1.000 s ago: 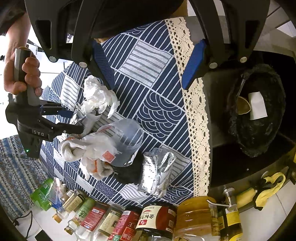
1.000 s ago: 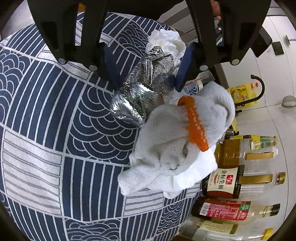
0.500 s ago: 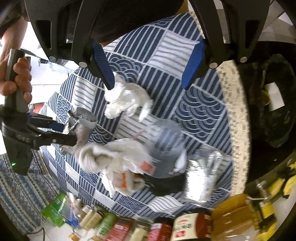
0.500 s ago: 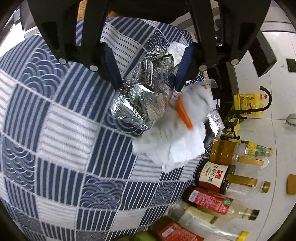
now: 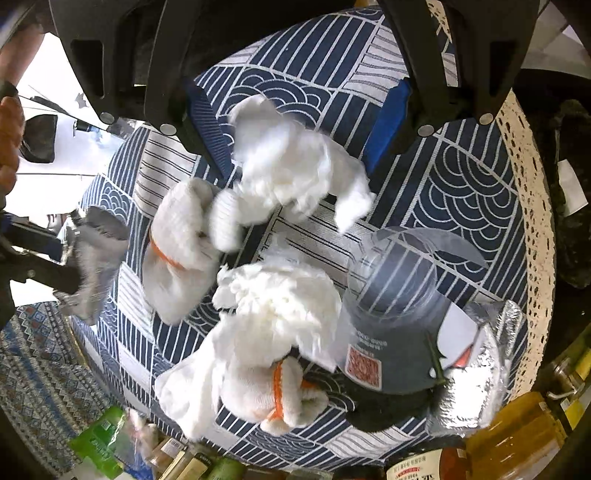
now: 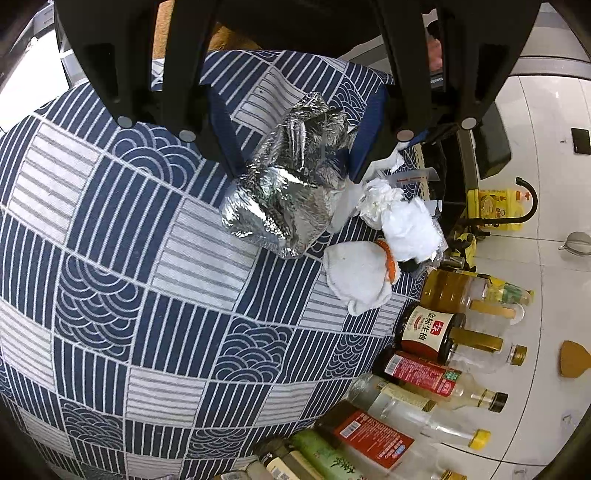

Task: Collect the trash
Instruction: 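Grasp the crumpled white tissue with the left tool while the right holds the foil, then carry the tissue and foil over the trash bag in the sink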

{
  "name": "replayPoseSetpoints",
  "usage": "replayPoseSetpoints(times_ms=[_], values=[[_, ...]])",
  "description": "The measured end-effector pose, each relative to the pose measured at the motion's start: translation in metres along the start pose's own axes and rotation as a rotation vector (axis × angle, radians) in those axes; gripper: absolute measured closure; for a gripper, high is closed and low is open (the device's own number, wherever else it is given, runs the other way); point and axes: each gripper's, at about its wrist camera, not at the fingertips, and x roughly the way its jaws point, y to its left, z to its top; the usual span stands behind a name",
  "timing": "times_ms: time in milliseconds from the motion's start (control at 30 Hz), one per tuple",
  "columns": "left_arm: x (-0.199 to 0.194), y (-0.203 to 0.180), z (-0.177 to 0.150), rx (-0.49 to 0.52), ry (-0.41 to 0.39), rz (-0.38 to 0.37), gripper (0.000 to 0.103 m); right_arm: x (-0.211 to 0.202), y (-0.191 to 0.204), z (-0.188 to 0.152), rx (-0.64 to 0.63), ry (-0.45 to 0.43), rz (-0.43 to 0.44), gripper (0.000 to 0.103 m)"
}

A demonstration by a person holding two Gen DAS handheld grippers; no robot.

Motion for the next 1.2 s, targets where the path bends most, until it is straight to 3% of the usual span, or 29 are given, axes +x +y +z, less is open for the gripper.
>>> replayPoseSetpoints(times_ms=[133, 333, 833, 1200], values=[[0.004, 0.000, 0.001, 0.002, -0.015, 0.036, 0.058, -0.002, -0.001, 0.002, -0.014, 0.002, 0.004, 0.044], [0.000, 0.006, -0.001, -0.013, -0.035, 0.017, 0.067, -0.001, 0.005, 0.005, -0.039, 0.016, 0.015, 0.044], [-0.042, 0.037, -0.026, -0.046, -0.098, -0.031, 0.069, 0.018, 0.061, 0.003, -0.140, 0.041, 0.005, 0.044], [-0.079, 0.097, -0.054, -0.123, -0.163, -0.020, 0.069, 0.067, 0.133, -0.029, -0.290, 0.135, -0.014, 0.044]])
